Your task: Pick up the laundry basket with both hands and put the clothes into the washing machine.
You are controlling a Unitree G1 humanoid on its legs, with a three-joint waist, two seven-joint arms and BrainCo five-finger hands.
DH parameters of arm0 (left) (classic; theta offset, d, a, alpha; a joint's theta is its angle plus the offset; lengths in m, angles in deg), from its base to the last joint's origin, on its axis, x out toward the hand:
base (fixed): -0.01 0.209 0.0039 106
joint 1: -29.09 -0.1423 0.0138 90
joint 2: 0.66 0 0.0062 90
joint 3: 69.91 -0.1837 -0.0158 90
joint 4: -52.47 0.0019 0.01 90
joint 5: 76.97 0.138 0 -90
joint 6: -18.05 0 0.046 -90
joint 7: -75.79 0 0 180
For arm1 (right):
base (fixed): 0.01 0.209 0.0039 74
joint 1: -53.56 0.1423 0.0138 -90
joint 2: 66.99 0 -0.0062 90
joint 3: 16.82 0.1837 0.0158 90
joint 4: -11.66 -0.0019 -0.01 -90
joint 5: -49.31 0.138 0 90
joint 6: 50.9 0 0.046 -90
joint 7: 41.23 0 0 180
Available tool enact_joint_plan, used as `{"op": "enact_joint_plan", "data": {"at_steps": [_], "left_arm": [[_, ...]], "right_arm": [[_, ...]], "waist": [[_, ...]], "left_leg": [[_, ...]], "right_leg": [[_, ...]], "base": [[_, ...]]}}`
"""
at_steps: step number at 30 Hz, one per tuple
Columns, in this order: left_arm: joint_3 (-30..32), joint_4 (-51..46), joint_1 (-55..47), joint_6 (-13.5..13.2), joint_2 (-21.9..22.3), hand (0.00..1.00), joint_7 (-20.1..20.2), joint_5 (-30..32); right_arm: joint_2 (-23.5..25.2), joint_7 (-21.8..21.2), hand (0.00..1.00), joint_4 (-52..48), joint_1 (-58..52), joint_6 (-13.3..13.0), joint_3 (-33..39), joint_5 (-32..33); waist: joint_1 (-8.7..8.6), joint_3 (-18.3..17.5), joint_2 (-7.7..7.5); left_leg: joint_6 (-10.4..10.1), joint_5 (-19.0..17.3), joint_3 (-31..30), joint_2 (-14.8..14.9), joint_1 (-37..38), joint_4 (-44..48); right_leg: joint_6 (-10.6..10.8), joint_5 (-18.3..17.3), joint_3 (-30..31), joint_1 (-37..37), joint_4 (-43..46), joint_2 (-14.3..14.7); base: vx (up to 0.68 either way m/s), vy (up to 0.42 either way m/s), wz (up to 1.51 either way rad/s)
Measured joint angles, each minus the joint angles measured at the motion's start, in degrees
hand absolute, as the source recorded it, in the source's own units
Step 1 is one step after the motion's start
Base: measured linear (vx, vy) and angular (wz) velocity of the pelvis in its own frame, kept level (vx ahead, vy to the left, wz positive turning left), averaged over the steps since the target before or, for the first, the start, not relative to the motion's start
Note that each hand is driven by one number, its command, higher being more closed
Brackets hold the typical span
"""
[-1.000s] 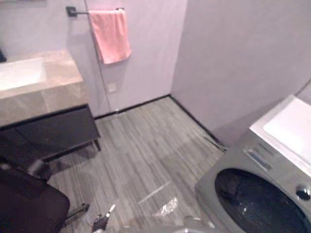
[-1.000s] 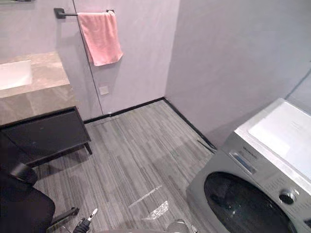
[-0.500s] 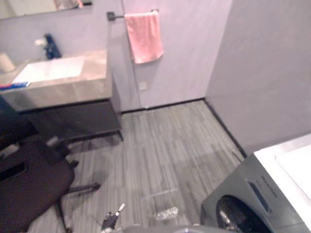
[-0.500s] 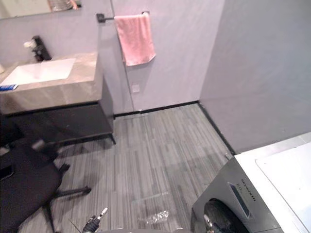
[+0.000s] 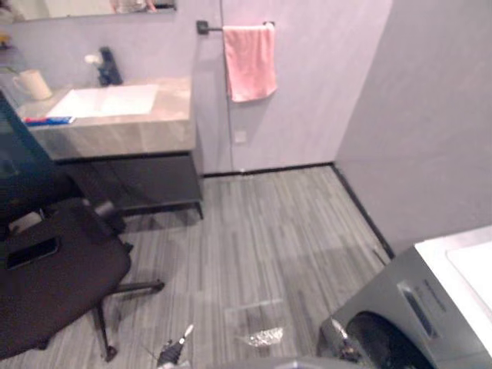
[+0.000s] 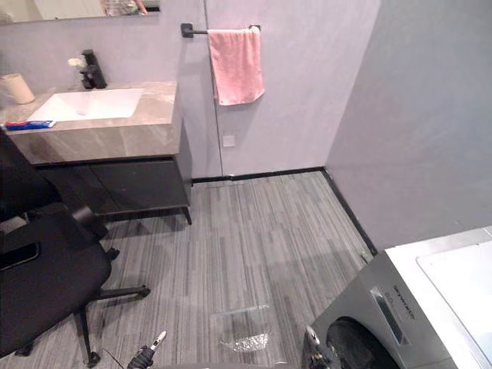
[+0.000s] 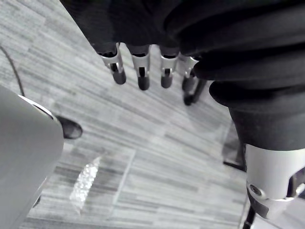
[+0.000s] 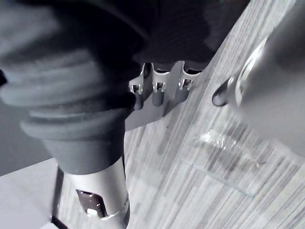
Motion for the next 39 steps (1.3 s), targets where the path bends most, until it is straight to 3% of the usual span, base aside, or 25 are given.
{"op": "enact_joint_plan", "data": {"at_steps": [1,3,5,6,8,10,12,13,14,15,17,19,21,22,23,24,25,27,28,29,30,32,34,39], "left_arm": [[0.06,-0.07,0.47,0.07,-0.33,0.0,0.04,0.01],[0.38,-0.37,0.61,0.0,-1.09,0.0,0.14,-0.22],[0.97,-0.68,0.64,0.06,-1.28,0.0,0.78,-0.74],[1.44,-0.71,0.5,0.05,-1.27,0.0,1.17,-1.29],[3.29,-0.58,0.41,0.15,-0.84,0.0,1.27,-1.26],[6.38,-0.25,0.37,0.14,-0.13,0.0,1.25,-1.14],[8.2,-0.08,-0.04,0.2,0.08,0.0,1.29,-0.94],[9.55,-0.04,-0.6,0.16,-0.08,0.0,1.32,-0.87],[10.17,0.16,-0.57,0.37,0.67,0.0,1.23,-0.86],[10.02,0.33,-1.11,0.42,2.03,0.0,1.24,0.57],[9.26,0.23,-1.02,0.34,2.91,0.0,1.22,0.95],[7.2,-0.26,0.09,0.23,2.59,0.0,1.22,0.73],[5.15,-1.4,1.94,0.04,2.79,0.0,1.14,0.33],[3.84,-2.92,2.34,-0.14,3.14,0.0,1.12,0.36],[2.06,-3.95,2.46,-0.54,3.46,0.0,1.13,0.36],[0.75,-4.07,2.76,-0.87,3.41,0.0,1.13,0.36],[-0.64,-4.25,3.25,-1.26,3.43,0.0,1.15,0.36],[-1.56,-4.41,3.14,-1.43,3.48,0.0,1.15,0.5],[-1.54,-4.12,3.05,-1.42,3.64,0.0,1.09,0.6],[-1.33,-2.69,3.26,-1.51,4.48,0.0,1.02,0.78],[-1.16,-1.19,4.12,-1.57,3.42,0.0,1.03,1.04],[-1.04,1.43,4.7,-1.13,0.96,0.0,1.04,2.42],[-1.14,2.49,4.9,-0.77,-0.17,0.0,1.1,3.97],[-1.29,4.87,4.23,0.3,-2.32,0.0,1.19,6.04]], "right_arm": [[0.01,-0.05,0.0,-0.05,-1.63,0.2,0.0,-0.09],[0.37,-0.01,0.0,-0.96,-3.42,0.39,0.32,-0.06],[0.46,-0.09,0.0,-1.03,-4.46,0.69,-0.26,1.57],[1.2,-0.1,0.0,-0.95,-4.6,0.66,-0.18,3.57],[1.05,-0.26,0.0,-0.92,-4.59,0.62,-0.19,5.72],[1.17,-0.25,0.0,-0.84,-4.53,0.67,-0.17,6.15],[1.38,-0.27,0.0,-0.71,-4.6,0.72,-0.06,6.16],[1.81,-0.26,0.0,-0.23,-4.63,0.8,0.32,6.25],[1.52,-0.34,0.0,-0.1,-4.49,0.9,1.13,6.3],[0.61,-0.23,0.0,0.01,-4.4,0.81,2.2,6.32],[-0.09,-0.25,0.0,-0.03,-3.55,0.6,2.13,6.18],[0.09,-0.22,0.0,-0.02,-2.84,0.48,2.15,6.23],[0.32,-0.12,0.0,-0.47,-2.64,0.43,1.45,6.24],[-0.01,0.01,0.0,-0.82,-2.35,0.31,0.12,6.28],[-0.04,0.18,0.0,-0.91,-1.65,0.17,-0.76,6.33],[0.19,0.39,0.0,-0.89,-1.26,0.03,-0.53,6.41],[0.68,1.17,0.0,-0.84,-0.08,-0.06,0.06,7.04],[0.92,1.23,0.0,-0.83,1.16,-0.12,1.1,7.41],[0.96,1.27,0.0,-0.84,1.75,-0.2,1.73,7.49],[0.49,1.22,0.0,-0.64,3.32,-0.38,2.0,7.48],[0.79,1.53,0.0,0.4,4.67,-0.35,2.34,7.95],[2.07,1.17,0.0,1.47,4.72,-0.18,2.53,8.02],[2.38,0.96,0.0,2.81,4.05,-0.03,4.43,7.88],[0.58,0.95,0.0,6.52,1.93,1.63,6.88,4.28]], "waist": [[-0.33,0.41,-0.45],[-0.44,1.41,-1.13],[-0.44,1.23,-1.09],[-0.33,1.27,-1.16],[-0.61,1.21,-1.1],[-0.7,1.09,-1.21],[-0.81,0.24,-1.72],[-1.17,-0.95,-3.08],[-1.08,-1.38,-2.21],[-1.6,-2.87,-0.34],[-1.92,-3.96,1.51],[-2.0,-3.87,1.29],[-1.99,-3.7,0.81],[-1.58,-3.5,0.89],[-1.2,-3.26,0.93],[-1.05,-2.99,0.74],[-0.25,-2.81,0.06],[-0.24,-2.72,0.32],[-0.23,-2.85,0.97],[-0.18,-2.3,2.97],[-0.17,-2.01,2.44],[-0.56,-2.16,-0.14],[-0.48,-2.53,-1.11],[-0.54,-2.58,-0.75]], "left_leg": [[1.55,-1.13,-1.77,-0.37,-0.65,2.75],[3.22,-3.45,-4.93,-0.88,-1.34,7.63],[4.37,-5.12,-6.56,-0.19,-1.87,10.31],[4.39,-5.23,-6.51,0.45,-1.64,9.89],[4.33,-5.27,-6.1,1.09,-1.6,9.0],[3.15,-5.98,-5.96,1.35,-0.97,8.58],[1.37,-7.08,-5.74,1.16,-0.05,7.93],[0.04,-7.95,-5.88,0.93,0.83,7.63],[-0.78,-8.62,-6.09,2.08,1.45,7.44],[-2.46,-9.63,-6.08,5.1,1.95,6.83],[-3.4,-9.85,-6.29,7.64,2.72,7.86],[-4.45,-10.49,-8.27,8.93,1.13,13.88],[-6.01,-10.96,-10.31,9.09,-5.81,29.58],[-9.43,-9.18,-10.73,9.55,-11.42,41.36],[-8.9,-9.7,-9.46,10.57,-15.41,49.23],[-8.13,-10.16,-7.76,11.04,-16.17,50.25],[-5.64,-11.62,-2.21,11.76,-16.3,44.02],[-5.37,-11.23,0.4,11.88,-14.99,31.99],[-4.95,-9.1,0.63,12.11,-14.48,26.05],[-4.21,-2.88,0.37,12.71,-14.31,19.73],[-3.82,-2.03,1.92,11.03,-12.02,16.88],[-2.61,0.34,3.55,7.18,-8.09,9.23],[-1.88,2.43,4.01,4.91,-5.84,3.37],[-0.07,5.11,4.91,1.85,-2.42,-3.42]], "right_leg": [[1.23,1.67,2.14,-4.09,10.19,-1.39],[-0.45,8.88,7.42,-11.07,25.07,-1.53],[0.45,7.05,9.64,-14.36,30.2,-0.8],[-1.23,4.79,10.59,-15.12,27.82,-0.32],[-2.28,3.52,11.07,-14.77,18.81,-0.07],[-2.63,3.81,11.74,-12.63,5.6,0.82],[-3.31,6.45,12.04,-9.91,-5.12,1.8],[-3.22,6.97,12.0,-8.9,-7.97,2.35],[-3.03,6.3,11.42,-8.72,-7.41,3.25],[-3.85,4.0,10.61,-8.35,-8.18,6.23],[-4.93,3.11,9.55,-7.15,-9.24,9.05],[-6.05,1.69,8.39,-4.84,-10.19,10.24],[-6.58,0.72,6.86,-2.15,-11.21,10.4],[-7.49,0.48,6.46,-0.32,-11.85,10.62],[-7.68,0.41,5.83,1.93,-12.66,10.55],[-7.61,0.51,5.6,3.46,-13.24,10.28],[-7.34,0.59,5.48,6.09,-13.91,8.69],[-6.48,0.48,5.72,6.9,-14.5,7.71],[-5.75,0.25,5.67,6.75,-14.56,7.93],[-4.47,-0.81,6.07,6.57,-14.4,8.69],[-3.94,-0.83,8.03,6.54,-14.01,6.82],[-2.88,-1.48,9.15,6.53,-14.26,3.71],[-2.45,-1.32,9.97,6.53,-15.39,2.46],[-1.86,-0.98,10.83,6.9,-16.88,0.5]], "base": [[0.03,0.062,0.89],[0.05,0.012,0.87],[0.08,-0.03,0.8],[0.11,-0.044,0.75],[0.14,-0.091,0.57],[0.21,-0.189,0.27],[0.25,-0.232,-0.03],[0.25,-0.238,-0.11],[0.4,-0.339,-0.13],[0.35,-0.256,-0.19],[0.4,-0.237,-0.08],[0.3,-0.197,0.22],[0.2,-0.145,0.38],[0.19,-0.07,0.21],[0.19,-0.032,0.13],[0.19,0.042,0.05],[0.16,0.086,-0.01],[0.12,0.107,-0.1],[0.1,0.145,-0.2],[0.12,0.225,-0.32],[0.13,0.264,-0.37],[0.08,0.204,-0.19],[0.06,0.127,0.0],[0.09,0.114,-0.06]]}}
